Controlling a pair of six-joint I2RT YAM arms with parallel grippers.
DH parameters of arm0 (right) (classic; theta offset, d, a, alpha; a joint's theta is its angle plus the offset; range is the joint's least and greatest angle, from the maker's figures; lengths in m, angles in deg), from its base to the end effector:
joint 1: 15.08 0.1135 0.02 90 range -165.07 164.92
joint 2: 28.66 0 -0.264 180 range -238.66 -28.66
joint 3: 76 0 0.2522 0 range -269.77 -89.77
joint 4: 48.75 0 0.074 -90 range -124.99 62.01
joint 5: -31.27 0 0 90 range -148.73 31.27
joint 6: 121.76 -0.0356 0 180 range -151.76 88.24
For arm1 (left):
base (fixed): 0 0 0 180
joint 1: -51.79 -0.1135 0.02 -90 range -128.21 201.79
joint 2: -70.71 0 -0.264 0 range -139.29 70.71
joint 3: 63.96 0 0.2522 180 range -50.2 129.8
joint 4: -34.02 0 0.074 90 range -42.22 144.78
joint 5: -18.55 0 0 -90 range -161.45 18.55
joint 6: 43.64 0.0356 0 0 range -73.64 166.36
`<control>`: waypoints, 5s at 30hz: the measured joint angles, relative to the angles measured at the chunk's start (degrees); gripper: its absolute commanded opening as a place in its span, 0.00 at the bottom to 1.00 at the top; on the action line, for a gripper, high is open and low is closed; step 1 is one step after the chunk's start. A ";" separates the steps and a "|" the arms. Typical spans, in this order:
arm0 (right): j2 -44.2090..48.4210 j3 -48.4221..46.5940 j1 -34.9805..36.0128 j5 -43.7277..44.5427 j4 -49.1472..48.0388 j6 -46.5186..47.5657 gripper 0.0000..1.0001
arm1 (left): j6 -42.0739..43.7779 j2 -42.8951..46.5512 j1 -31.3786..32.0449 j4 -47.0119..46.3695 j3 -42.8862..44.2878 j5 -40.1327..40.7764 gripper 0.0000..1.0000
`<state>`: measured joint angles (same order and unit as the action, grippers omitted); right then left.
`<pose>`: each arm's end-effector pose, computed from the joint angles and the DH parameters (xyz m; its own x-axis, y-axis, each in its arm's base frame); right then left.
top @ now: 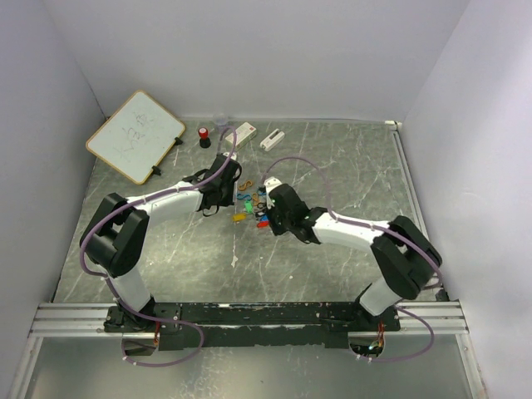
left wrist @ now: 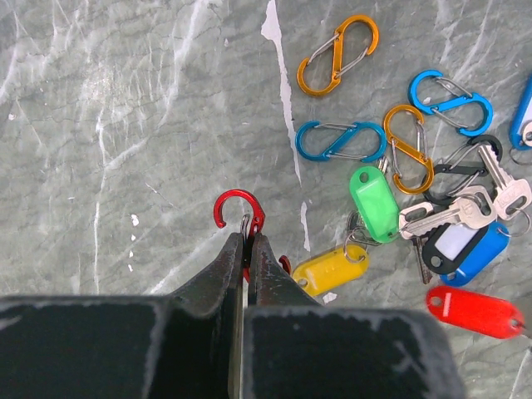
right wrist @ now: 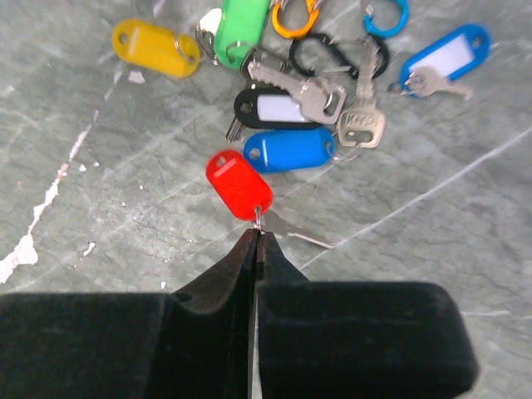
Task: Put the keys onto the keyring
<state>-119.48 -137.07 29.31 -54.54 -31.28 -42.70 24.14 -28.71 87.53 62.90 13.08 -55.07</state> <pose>0.2284 0.2200 0.1720 -0.6406 -0.3623 -0.6770 -0.5506 0.8313 0.0762 0.3014 -0.2045 0.1936 -0.7438 0.0883 -0.6625 0.1468 0.9886 -0.0330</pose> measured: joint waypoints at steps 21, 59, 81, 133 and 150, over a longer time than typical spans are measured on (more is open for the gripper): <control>14.53 8.39 0.00 2.91 -9.75 5.73 0.00 | 4.70 1.64 4.15 0.44 6.80 -8.83 0.07; 18.69 12.31 0.00 4.85 -18.82 6.84 0.00 | 3.13 4.42 12.44 1.09 8.35 -10.01 0.07; 18.71 12.31 0.00 4.13 -20.24 6.88 0.00 | 3.10 4.42 13.11 1.07 8.35 -9.97 0.07; 20.31 13.27 0.00 -1.53 -20.98 6.93 0.00 | 3.06 3.61 13.27 0.39 8.68 -8.66 0.07; 19.04 13.25 -0.02 -2.29 -20.59 6.84 0.01 | 0.61 2.80 13.51 0.26 9.53 -6.93 0.07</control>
<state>-100.45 -123.83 29.28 -56.84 -51.87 -35.86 24.75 -25.91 101.04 63.16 22.61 -62.00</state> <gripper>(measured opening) 0.017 0.088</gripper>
